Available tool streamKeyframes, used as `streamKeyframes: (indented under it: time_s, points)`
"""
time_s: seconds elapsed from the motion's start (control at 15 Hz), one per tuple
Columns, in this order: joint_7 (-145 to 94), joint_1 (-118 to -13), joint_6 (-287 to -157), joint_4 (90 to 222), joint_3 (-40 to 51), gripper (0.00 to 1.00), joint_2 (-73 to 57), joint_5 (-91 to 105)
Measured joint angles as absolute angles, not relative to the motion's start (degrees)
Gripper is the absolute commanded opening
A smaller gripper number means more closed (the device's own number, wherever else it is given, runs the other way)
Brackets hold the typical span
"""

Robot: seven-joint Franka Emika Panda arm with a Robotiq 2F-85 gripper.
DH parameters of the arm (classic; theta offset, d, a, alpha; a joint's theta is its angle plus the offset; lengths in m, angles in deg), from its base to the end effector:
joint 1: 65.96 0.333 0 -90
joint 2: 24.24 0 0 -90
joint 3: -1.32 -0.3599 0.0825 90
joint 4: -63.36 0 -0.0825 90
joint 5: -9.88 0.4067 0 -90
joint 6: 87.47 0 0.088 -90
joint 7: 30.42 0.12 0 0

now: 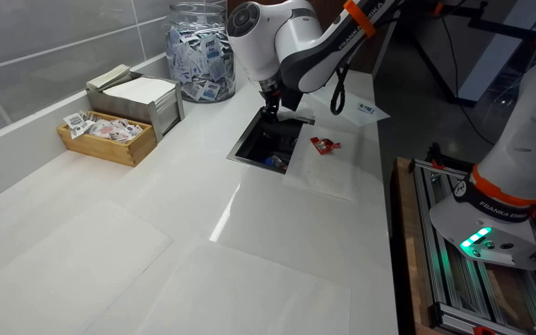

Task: Fold the square white tissue in half

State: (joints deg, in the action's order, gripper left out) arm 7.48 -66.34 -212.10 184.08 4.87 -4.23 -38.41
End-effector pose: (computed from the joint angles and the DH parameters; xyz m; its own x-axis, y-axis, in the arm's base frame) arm 0.5822 -0.0760 0.2521 0.9901 -0.1389 -0.0214 -0.0941 -0.7679 0.6336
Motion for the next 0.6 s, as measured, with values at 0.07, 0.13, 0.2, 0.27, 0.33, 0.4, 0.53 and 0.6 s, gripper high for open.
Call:
streamKeyframes:
  time_s: [0.07,0.13,0.2,0.27,0.33,0.4,0.53,0.6]
  points:
    - [7.7,-66.0,-211.8,183.4,5.1,1.00,-3.3,-39.1]
    - [7.9,-65.6,-211.5,182.9,5.3,1.00,-2.4,-39.7]
    - [8.0,-65.3,-211.0,182.4,5.5,1.00,-1.6,-40.2]
    - [8.0,-65.0,-210.6,182.0,5.6,1.00,-0.7,-40.6]
    - [8.1,-64.7,-210.1,181.7,5.7,1.00,0.0,-40.9]
    - [8.4,-64.5,-209.4,181.4,5.8,1.00,0.7,-41.2]
    - [8.7,-64.1,-208.3,181.0,6.1,0.88,1.7,-41.5]
    - [8.7,-64.0,-207.6,180.8,6.2,0.73,2.1,-41.7]
